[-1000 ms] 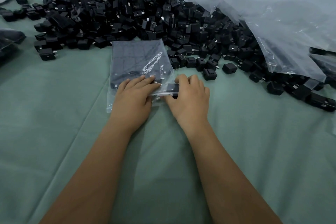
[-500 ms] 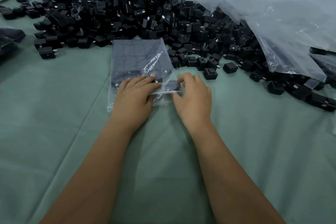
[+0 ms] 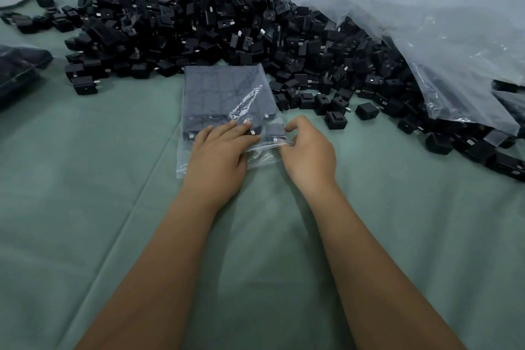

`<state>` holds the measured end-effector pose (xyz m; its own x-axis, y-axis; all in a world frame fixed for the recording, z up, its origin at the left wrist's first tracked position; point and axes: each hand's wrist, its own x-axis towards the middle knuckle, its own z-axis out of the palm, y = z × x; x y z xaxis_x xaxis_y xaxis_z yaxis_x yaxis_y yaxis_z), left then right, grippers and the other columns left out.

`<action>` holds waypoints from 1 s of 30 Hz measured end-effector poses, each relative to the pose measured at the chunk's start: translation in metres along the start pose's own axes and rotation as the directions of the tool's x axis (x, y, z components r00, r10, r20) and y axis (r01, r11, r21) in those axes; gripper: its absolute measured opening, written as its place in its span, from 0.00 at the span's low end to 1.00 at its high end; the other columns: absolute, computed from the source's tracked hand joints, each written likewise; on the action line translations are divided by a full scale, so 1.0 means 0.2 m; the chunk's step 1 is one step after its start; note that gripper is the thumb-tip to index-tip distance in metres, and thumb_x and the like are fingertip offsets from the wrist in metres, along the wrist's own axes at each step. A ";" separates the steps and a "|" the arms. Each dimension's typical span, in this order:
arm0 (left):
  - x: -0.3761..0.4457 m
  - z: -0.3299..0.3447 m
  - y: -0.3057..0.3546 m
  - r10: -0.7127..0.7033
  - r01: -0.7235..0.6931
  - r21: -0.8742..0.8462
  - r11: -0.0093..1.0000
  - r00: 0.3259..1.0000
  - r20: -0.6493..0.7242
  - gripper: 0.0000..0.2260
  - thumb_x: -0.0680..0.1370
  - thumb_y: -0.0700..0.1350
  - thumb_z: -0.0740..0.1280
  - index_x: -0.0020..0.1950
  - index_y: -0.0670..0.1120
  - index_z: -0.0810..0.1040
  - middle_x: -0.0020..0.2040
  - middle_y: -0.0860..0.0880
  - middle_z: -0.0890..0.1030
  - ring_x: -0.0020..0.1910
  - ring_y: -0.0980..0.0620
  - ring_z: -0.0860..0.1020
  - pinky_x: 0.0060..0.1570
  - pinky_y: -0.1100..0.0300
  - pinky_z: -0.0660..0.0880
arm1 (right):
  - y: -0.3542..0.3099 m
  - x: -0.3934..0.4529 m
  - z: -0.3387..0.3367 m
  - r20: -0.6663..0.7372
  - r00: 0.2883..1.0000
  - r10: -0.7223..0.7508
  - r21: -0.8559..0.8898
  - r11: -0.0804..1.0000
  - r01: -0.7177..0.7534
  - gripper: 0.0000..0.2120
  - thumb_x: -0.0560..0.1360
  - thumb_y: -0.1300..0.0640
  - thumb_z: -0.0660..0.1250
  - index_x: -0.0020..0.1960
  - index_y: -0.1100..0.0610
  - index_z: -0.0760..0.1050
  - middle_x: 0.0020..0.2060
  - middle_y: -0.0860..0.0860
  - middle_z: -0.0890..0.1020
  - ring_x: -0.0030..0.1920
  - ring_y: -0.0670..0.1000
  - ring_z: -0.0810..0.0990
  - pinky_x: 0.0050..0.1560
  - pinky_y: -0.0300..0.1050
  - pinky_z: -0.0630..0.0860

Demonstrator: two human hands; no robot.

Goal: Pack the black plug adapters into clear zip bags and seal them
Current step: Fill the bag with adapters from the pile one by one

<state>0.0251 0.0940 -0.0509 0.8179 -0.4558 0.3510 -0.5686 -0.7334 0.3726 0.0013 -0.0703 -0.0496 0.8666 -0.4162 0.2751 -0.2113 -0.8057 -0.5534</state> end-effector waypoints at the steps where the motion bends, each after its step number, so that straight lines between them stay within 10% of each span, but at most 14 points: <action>1: 0.00 0.00 0.00 0.000 0.000 0.003 1.000 1.000 0.001 0.20 0.78 0.40 0.63 0.69 0.54 0.76 0.73 0.55 0.70 0.74 0.51 0.64 0.73 0.52 0.52 | 0.00 0.01 0.01 0.006 1.000 0.012 -0.007 1.000 -0.012 0.07 0.75 0.51 0.66 0.49 0.48 0.68 0.31 0.44 0.73 0.34 0.51 0.74 0.39 0.46 0.67; 13: 0.00 0.00 0.01 0.008 -0.008 0.001 1.000 1.000 -0.010 0.19 0.78 0.39 0.63 0.67 0.53 0.77 0.73 0.55 0.70 0.74 0.51 0.64 0.72 0.53 0.52 | -0.03 0.08 0.03 0.015 0.999 0.039 -0.180 0.983 -0.036 0.10 0.75 0.47 0.63 0.45 0.53 0.68 0.29 0.46 0.72 0.30 0.51 0.70 0.30 0.43 0.61; 19: -0.01 -0.01 0.01 0.016 -0.017 -0.025 1.000 1.000 -0.022 0.20 0.77 0.38 0.63 0.66 0.53 0.78 0.72 0.54 0.72 0.74 0.51 0.65 0.72 0.53 0.54 | -0.01 0.00 -0.01 -0.069 0.987 -0.144 0.057 0.987 0.148 0.27 0.66 0.65 0.66 0.64 0.50 0.71 0.55 0.49 0.73 0.56 0.51 0.72 0.55 0.48 0.73; 24: -0.01 -0.03 0.02 0.044 -0.053 -0.068 0.996 0.992 -0.122 0.14 0.74 0.35 0.66 0.56 0.46 0.85 0.64 0.46 0.80 0.65 0.41 0.74 0.65 0.43 0.68 | -0.04 -0.05 -0.01 -0.048 0.890 -0.453 0.090 0.886 0.456 0.17 0.65 0.62 0.61 0.51 0.58 0.81 0.48 0.50 0.79 0.50 0.53 0.73 0.52 0.51 0.73; 30: -0.02 -0.03 0.02 0.009 -0.011 -0.018 1.000 0.993 -0.119 0.11 0.74 0.38 0.69 0.54 0.45 0.85 0.50 0.46 0.81 0.51 0.41 0.76 0.52 0.50 0.70 | -0.02 -0.01 0.02 0.052 0.945 -0.323 0.168 0.936 0.310 0.13 0.69 0.60 0.63 0.50 0.54 0.82 0.46 0.44 0.77 0.52 0.47 0.69 0.50 0.47 0.73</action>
<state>0.0181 0.0957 -0.0452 0.7969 -0.3991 0.4536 -0.5789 -0.7192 0.3842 0.0017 -0.0641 -0.0519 0.9106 -0.1114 0.3979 0.1472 -0.8123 -0.5643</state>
